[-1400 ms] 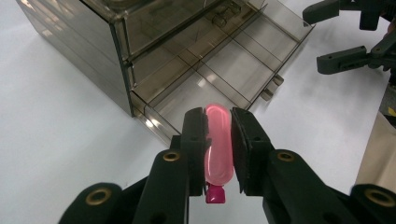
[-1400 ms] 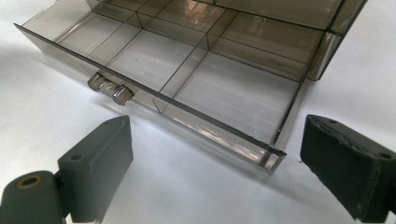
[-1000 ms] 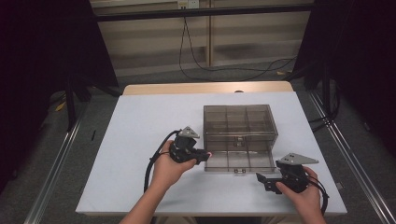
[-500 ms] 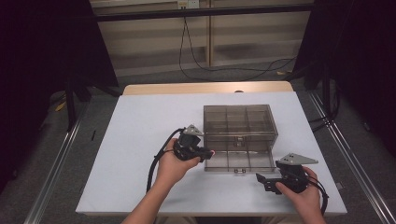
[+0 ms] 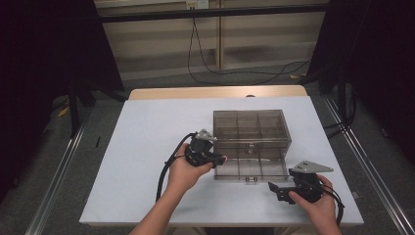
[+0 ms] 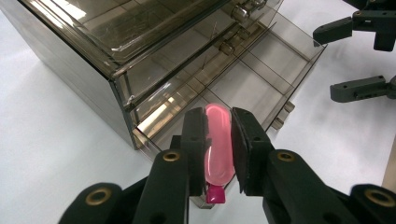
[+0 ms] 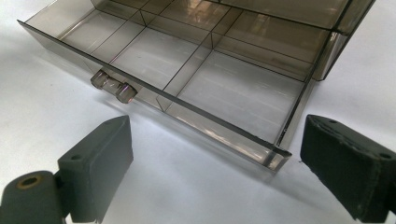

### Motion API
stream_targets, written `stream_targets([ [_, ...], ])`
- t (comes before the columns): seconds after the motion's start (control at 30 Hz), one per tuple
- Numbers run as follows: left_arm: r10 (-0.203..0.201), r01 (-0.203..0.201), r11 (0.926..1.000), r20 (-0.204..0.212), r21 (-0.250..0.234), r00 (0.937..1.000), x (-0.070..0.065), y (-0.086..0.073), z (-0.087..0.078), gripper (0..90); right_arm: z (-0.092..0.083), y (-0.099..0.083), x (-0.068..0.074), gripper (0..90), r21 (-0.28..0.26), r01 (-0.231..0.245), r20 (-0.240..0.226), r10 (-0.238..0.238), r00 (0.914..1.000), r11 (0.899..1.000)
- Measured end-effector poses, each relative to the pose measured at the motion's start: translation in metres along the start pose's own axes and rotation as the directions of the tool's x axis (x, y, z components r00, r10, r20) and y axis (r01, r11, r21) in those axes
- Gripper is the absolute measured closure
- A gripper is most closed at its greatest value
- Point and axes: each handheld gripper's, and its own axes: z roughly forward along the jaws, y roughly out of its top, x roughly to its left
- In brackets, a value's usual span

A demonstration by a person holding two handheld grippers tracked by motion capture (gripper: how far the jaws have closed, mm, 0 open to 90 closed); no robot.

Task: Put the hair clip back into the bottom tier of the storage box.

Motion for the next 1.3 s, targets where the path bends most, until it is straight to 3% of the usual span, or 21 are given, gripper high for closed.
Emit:
stream_targets([
  [0.6, 0.002, -0.002, 1.0, -0.02, 0.002, 0.9998, 0.001, 0.004, 0.012, 76.3, 0.0, 0.0, 0.0, 9.3, 0.003, 0.001, -0.003, -0.001, 1.0, 1.0],
  [1.3, 0.006, -0.006, 0.9999, -0.015, 0.01, 0.9999, -0.004, 0.003, 0.028, 76.1, -0.001, 0.0, -0.002, 9.3, -0.003, -0.001, -0.004, 0.001, 1.0, 1.0],
])
